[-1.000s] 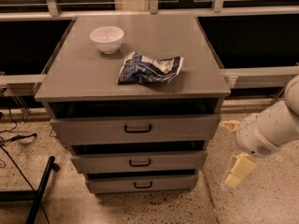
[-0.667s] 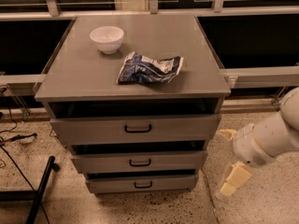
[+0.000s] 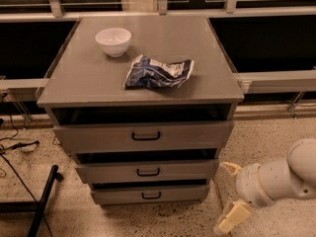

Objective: Open middle drawer

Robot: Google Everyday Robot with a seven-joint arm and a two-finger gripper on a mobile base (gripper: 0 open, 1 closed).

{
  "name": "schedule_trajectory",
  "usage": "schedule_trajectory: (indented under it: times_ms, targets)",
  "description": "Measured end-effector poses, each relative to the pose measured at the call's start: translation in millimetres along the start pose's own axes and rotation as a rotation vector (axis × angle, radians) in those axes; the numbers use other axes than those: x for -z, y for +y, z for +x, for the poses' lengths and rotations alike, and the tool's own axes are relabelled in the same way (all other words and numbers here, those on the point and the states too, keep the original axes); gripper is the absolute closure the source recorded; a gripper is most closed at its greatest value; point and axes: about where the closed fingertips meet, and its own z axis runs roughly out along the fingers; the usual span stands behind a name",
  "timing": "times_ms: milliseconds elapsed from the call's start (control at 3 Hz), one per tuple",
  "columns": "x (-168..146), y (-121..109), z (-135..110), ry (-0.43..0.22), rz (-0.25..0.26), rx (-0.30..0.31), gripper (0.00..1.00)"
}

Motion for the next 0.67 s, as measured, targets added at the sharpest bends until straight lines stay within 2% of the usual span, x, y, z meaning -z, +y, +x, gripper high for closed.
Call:
schedule_trajectory:
  times_ms: [333, 667]
  targets:
    - [-56.9, 0.8, 19.2, -0.081, 0.046, 0.026, 0.0]
    - [-58.7, -0.6, 20.2, -0.083, 0.05, 0.023, 0.0]
